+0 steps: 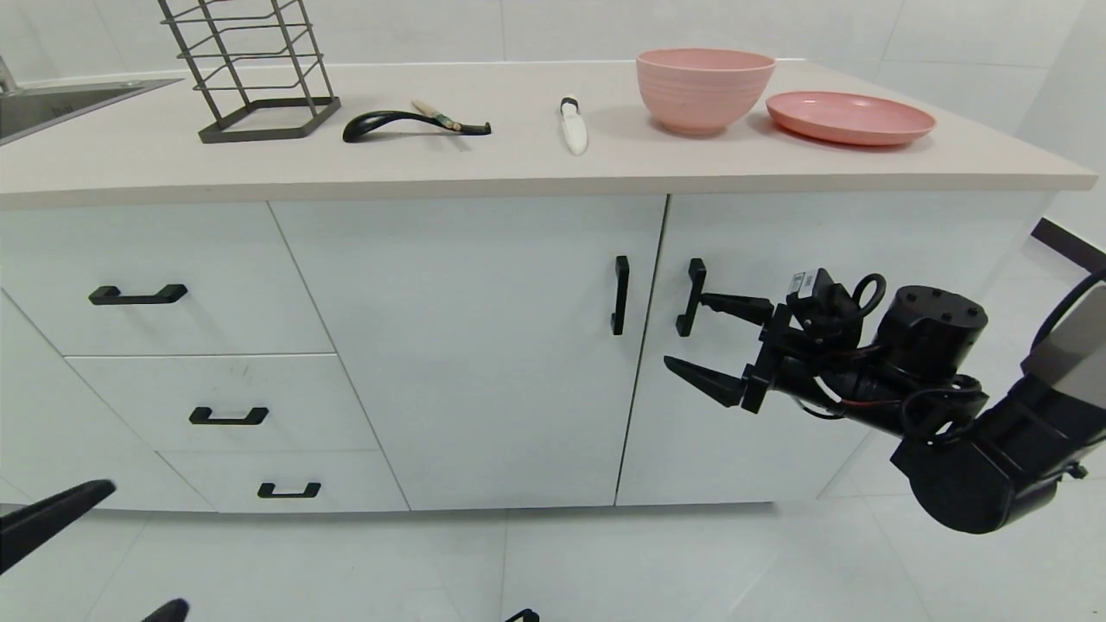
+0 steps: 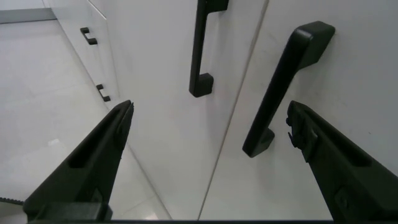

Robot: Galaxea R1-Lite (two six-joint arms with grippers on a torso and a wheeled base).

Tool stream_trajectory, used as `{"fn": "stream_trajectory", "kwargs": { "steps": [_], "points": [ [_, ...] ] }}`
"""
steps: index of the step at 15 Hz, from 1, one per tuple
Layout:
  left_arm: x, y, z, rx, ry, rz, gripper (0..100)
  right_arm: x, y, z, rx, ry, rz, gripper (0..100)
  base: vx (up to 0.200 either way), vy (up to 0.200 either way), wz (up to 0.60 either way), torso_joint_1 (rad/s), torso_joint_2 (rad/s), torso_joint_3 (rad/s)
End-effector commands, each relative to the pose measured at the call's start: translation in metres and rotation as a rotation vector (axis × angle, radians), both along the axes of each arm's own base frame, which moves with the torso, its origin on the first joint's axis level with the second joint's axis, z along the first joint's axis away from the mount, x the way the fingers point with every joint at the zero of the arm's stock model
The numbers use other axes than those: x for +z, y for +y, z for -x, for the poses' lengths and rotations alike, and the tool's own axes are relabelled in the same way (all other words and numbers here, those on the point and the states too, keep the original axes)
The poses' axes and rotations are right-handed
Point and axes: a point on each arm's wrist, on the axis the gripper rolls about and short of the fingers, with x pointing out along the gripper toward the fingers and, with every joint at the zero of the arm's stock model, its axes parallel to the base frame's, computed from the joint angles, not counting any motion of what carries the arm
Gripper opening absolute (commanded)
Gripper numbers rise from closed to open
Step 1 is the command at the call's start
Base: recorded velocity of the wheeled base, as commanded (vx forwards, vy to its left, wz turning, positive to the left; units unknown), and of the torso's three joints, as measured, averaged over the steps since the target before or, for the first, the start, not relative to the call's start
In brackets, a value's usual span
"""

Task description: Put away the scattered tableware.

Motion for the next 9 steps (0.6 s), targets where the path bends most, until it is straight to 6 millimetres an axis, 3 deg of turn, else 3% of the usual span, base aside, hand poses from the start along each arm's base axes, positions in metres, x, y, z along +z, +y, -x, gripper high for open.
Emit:
{"fn": "stream_trajectory", "kwargs": {
  "steps": [1, 8, 9],
  "points": [
    [-0.003, -0.018, -0.046, -0.205, 0.123, -0.036, 100, 0.002, 0.000, 0.001, 0.007, -0.006, 0.000, 100, 0.000, 0.000, 0.00, 0.000, 0.00, 0.000],
    [-0.012, -0.045, -0.124, -0.494, -0.053, -0.096, 100, 0.002, -0.001, 0.002, 0.011, -0.010, -0.002, 100, 0.000, 0.000, 0.00, 0.000, 0.00, 0.000],
    [-0.012, -0.045, -0.124, -0.494, -0.053, -0.096, 100, 0.002, -0.001, 0.002, 0.011, -0.010, -0.002, 100, 0.000, 0.000, 0.00, 0.000, 0.00, 0.000]
  ]
}}
